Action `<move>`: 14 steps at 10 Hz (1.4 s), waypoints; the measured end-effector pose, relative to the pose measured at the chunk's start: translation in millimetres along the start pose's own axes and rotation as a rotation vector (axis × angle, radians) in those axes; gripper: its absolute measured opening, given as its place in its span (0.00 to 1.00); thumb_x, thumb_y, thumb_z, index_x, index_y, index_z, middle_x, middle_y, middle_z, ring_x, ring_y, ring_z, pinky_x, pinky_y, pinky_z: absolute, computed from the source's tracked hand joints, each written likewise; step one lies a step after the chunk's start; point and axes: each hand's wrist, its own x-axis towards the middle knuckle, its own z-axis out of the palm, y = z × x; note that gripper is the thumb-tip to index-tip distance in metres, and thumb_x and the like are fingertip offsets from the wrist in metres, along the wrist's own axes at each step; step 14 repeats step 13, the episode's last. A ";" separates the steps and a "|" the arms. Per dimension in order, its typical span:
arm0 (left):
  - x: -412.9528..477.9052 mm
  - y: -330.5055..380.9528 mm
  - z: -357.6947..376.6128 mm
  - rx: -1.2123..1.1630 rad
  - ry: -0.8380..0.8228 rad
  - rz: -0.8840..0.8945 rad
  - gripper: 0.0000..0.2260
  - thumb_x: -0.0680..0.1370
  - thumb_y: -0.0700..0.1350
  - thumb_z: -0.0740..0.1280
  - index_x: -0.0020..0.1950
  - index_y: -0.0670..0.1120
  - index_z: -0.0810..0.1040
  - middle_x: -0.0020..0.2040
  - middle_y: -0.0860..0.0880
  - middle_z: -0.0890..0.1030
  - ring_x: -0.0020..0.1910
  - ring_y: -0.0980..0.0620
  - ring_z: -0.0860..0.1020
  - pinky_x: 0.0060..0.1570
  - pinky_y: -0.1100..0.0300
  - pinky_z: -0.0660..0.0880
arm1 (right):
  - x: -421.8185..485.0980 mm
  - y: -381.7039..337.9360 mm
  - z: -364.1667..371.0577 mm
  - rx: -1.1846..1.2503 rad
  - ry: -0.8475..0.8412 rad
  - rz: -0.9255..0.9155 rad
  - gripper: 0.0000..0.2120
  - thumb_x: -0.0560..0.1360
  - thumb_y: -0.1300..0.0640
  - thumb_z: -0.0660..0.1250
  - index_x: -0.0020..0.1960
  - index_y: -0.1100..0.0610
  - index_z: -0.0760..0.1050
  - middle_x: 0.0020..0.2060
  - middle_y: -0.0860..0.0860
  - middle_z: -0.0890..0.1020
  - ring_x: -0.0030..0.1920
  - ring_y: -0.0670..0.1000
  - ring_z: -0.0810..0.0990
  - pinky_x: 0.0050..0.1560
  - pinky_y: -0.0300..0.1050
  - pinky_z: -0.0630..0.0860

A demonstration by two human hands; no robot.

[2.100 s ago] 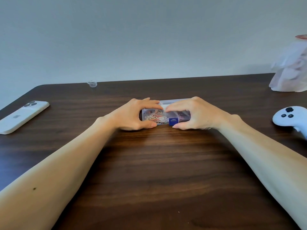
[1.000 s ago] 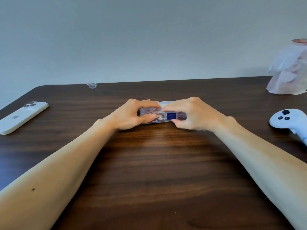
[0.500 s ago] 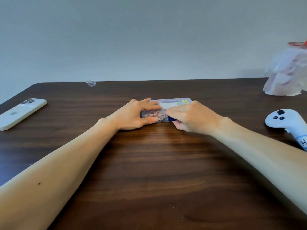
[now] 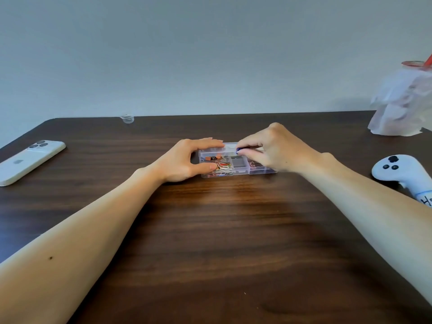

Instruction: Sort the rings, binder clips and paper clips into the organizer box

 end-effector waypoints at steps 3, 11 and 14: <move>-3.0 -1.2 -1.4 -0.053 -0.083 0.013 0.19 0.72 0.59 0.70 0.63 0.61 0.78 0.72 0.55 0.72 0.76 0.57 0.61 0.76 0.48 0.57 | -16.8 1.0 8.7 0.145 -0.146 0.056 0.13 0.77 0.49 0.66 0.46 0.53 0.87 0.47 0.46 0.87 0.48 0.48 0.84 0.48 0.50 0.79; 7.3 2.2 4.9 -0.025 -0.037 -0.039 0.13 0.76 0.50 0.71 0.61 0.54 0.82 0.71 0.54 0.73 0.76 0.55 0.61 0.75 0.48 0.59 | -29.1 8.9 16.9 0.126 -0.177 0.305 0.20 0.74 0.54 0.73 0.66 0.54 0.78 0.64 0.48 0.80 0.67 0.46 0.76 0.68 0.45 0.73; 6.6 17.0 -4.8 0.097 0.072 0.107 0.13 0.75 0.52 0.72 0.58 0.52 0.84 0.68 0.53 0.76 0.72 0.57 0.68 0.72 0.51 0.65 | -21.4 -0.6 1.7 0.236 -0.014 0.375 0.20 0.72 0.49 0.75 0.62 0.52 0.81 0.61 0.47 0.82 0.61 0.43 0.78 0.61 0.34 0.72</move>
